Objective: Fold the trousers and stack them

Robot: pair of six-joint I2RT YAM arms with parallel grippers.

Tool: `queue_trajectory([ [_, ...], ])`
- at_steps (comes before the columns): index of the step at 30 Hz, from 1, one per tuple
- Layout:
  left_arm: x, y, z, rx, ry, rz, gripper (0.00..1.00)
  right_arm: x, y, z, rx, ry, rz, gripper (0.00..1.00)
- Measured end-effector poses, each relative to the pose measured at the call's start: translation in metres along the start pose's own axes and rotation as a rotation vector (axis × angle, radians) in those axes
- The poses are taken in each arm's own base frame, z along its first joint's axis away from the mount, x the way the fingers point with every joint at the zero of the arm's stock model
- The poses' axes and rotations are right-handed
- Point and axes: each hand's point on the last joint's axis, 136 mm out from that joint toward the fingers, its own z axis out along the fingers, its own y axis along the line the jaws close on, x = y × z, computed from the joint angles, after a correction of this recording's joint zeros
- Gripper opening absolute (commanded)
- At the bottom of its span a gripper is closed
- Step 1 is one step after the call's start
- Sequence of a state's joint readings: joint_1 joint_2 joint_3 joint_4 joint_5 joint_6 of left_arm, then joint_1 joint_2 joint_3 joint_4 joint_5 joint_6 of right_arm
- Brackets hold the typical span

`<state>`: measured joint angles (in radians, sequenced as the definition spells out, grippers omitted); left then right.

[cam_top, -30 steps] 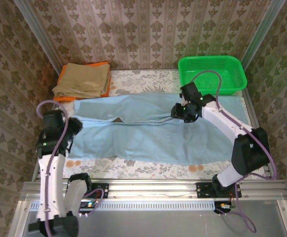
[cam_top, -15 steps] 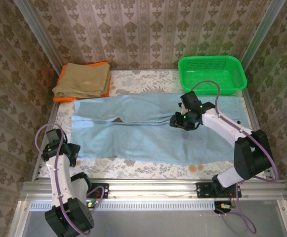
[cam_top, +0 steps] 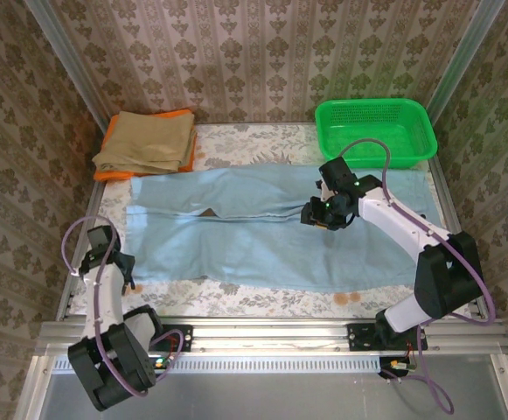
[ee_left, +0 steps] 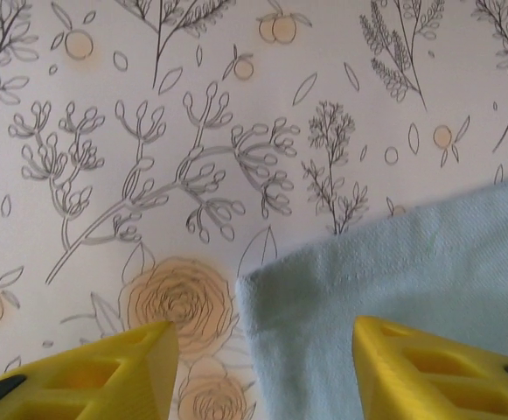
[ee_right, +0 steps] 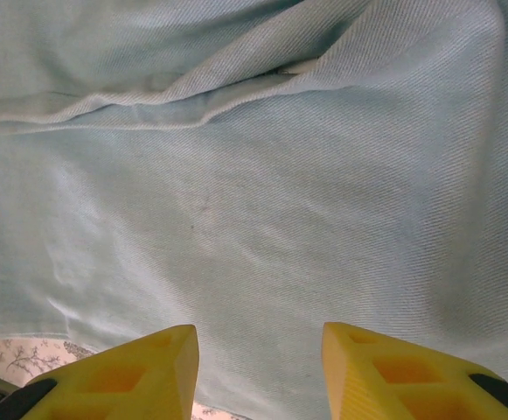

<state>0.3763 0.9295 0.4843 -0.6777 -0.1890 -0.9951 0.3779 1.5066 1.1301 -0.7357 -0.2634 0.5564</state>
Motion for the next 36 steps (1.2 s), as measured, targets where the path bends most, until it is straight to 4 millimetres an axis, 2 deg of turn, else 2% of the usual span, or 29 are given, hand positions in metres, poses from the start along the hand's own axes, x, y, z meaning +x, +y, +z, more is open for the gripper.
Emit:
queue_trajectory([
  [7,0.002,-0.001,0.016,0.000,0.005,0.003,0.44,-0.002,0.003,-0.006,-0.001,-0.004,0.003,0.44],
  [17,0.009,-0.004,0.034,0.005,0.038,0.003,0.46,-0.002,0.005,-0.013,-0.006,-0.011,0.001,0.44],
  [18,0.010,-0.004,0.035,0.004,0.041,0.002,0.42,-0.001,0.005,-0.015,-0.008,-0.014,-0.001,0.44],
  [21,0.008,-0.002,0.036,-0.011,0.040,-0.003,0.18,0.000,0.007,-0.022,-0.014,-0.025,-0.004,0.44],
  [24,0.003,-0.010,0.039,0.017,0.026,-0.006,0.02,0.000,0.008,-0.027,-0.021,-0.036,-0.007,0.44],
  [31,0.000,-0.022,0.034,0.080,0.020,-0.006,0.00,0.001,0.000,-0.031,0.004,-0.037,0.009,0.45],
  [34,0.002,-0.028,0.023,0.127,0.034,0.011,0.00,0.001,-0.010,-0.035,0.026,-0.044,0.043,0.46],
  [36,-0.004,-0.035,0.011,0.161,0.025,0.018,0.00,0.002,-0.023,-0.043,0.043,-0.061,0.085,0.47],
])
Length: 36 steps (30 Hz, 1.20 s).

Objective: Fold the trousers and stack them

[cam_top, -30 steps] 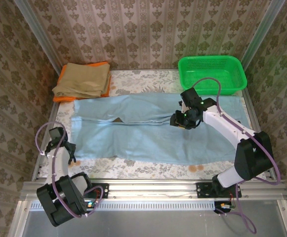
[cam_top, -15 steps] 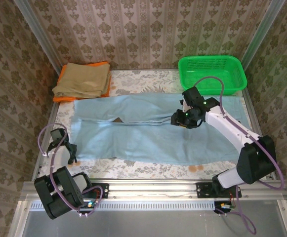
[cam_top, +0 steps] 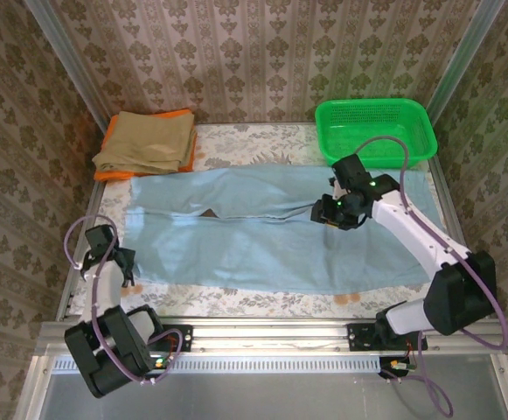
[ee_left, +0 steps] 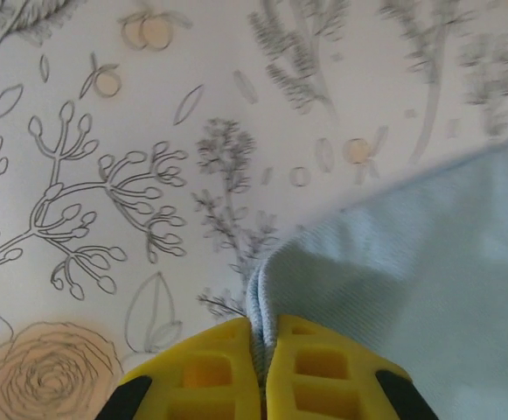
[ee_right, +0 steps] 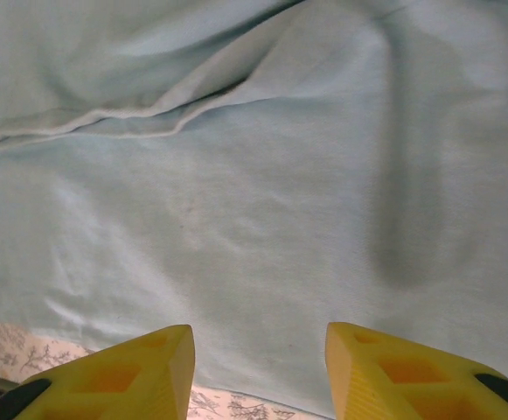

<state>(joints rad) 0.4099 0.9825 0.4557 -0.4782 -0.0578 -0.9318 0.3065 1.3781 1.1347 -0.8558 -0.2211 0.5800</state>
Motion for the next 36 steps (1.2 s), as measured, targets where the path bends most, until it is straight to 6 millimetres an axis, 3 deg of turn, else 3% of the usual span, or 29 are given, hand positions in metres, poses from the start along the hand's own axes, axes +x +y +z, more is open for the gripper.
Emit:
queue_trajectory([
  [5,-0.028,-0.033,-0.031,0.100,-0.040,0.015,0.00,-0.002,-0.054,-0.019,0.063,-0.041,0.160,0.47],
  [10,-0.037,-0.042,-0.043,0.135,-0.033,0.017,0.00,-0.001,-0.086,-0.034,0.107,-0.074,0.263,0.49],
  [15,-0.042,-0.033,-0.048,0.119,-0.019,-0.003,0.00,0.006,-0.111,-0.037,0.133,-0.078,0.353,0.55],
  [21,-0.055,-0.024,-0.047,0.117,-0.008,-0.069,0.00,0.021,-0.166,-0.045,0.195,-0.073,0.579,0.58],
  [26,-0.054,-0.032,-0.040,0.132,0.039,-0.069,0.00,0.045,-0.224,-0.051,0.261,-0.095,0.840,0.62],
  [32,-0.061,-0.048,-0.044,0.191,0.039,-0.061,0.00,0.068,-0.265,-0.062,0.343,-0.197,1.090,0.70],
  [36,-0.058,-0.054,-0.043,0.211,0.052,-0.052,0.00,0.083,-0.303,-0.047,0.375,-0.205,1.291,0.71],
])
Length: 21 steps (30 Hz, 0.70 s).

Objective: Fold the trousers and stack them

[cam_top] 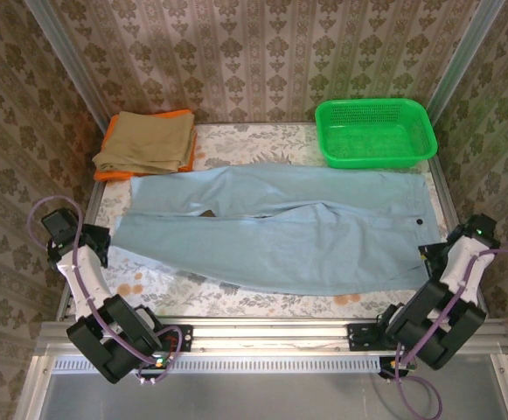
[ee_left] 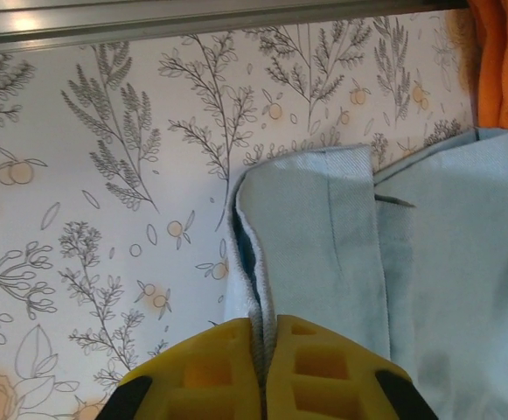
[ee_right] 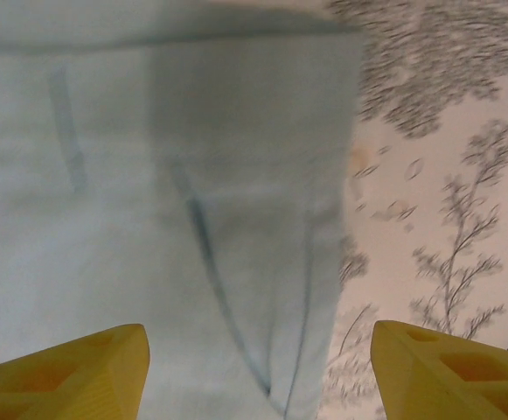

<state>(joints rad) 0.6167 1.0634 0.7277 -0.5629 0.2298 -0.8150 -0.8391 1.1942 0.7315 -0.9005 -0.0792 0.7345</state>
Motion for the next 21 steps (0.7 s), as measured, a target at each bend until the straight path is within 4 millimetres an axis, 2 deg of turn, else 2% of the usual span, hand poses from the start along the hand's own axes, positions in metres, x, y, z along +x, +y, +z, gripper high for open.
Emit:
queue_trajectory([
  [5,0.002,-0.006,0.004,0.016,0.011,0.010,0.00,-0.010,-0.023,0.037,0.087,0.068,0.133,0.69],
  [10,0.003,-0.010,0.006,0.028,0.014,0.015,0.00,-0.024,-0.032,0.040,0.112,0.004,0.142,0.65],
  [12,0.002,-0.011,0.007,0.032,0.014,0.014,0.00,-0.030,-0.030,0.040,0.104,-0.016,0.137,0.59],
  [18,0.002,-0.012,0.011,0.035,0.024,0.008,0.00,-0.038,-0.017,0.046,0.076,-0.044,0.102,0.59],
  [21,0.003,-0.013,0.012,0.038,0.027,0.008,0.00,-0.041,-0.011,0.047,0.063,-0.060,0.081,0.45],
])
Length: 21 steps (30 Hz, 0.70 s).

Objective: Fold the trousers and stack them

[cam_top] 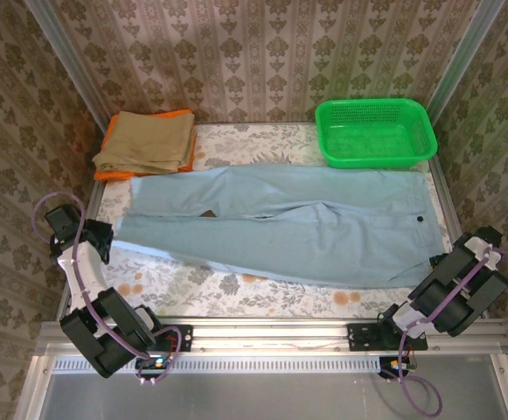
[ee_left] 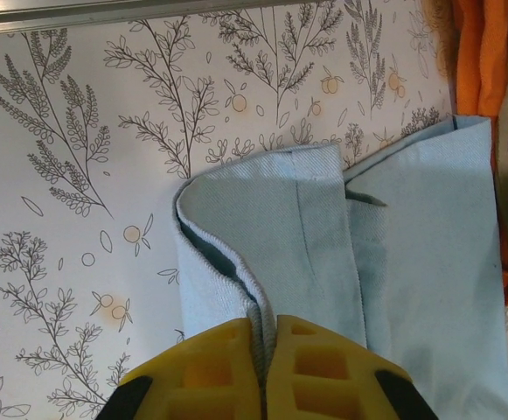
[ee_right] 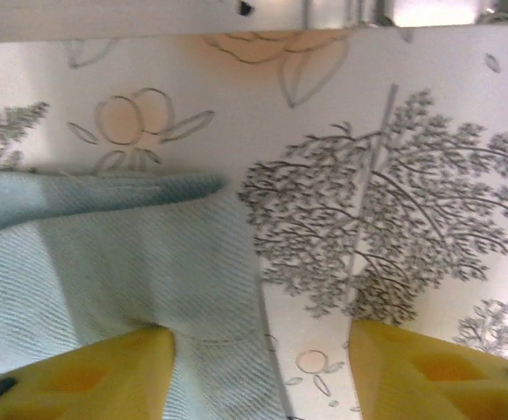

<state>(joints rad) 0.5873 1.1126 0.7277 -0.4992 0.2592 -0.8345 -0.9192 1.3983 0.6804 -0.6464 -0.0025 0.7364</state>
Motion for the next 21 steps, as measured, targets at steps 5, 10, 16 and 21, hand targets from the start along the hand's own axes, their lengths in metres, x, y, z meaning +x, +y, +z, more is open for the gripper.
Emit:
queue_trajectory([
  [5,0.001,0.000,0.000,0.002,0.003,-0.001,0.00,-0.002,0.010,0.000,-0.030,-0.017,-0.027,0.16],
  [10,0.002,-0.001,0.000,0.003,0.006,0.001,0.00,-0.003,0.014,-0.003,-0.049,-0.031,-0.036,0.00],
  [16,0.002,-0.002,-0.001,0.005,0.007,0.002,0.00,0.001,0.025,-0.025,-0.112,-0.078,-0.073,0.00],
  [21,-0.003,-0.023,-0.015,0.041,-0.002,0.020,0.00,0.006,0.058,-0.083,-0.293,-0.144,-0.124,0.00],
])
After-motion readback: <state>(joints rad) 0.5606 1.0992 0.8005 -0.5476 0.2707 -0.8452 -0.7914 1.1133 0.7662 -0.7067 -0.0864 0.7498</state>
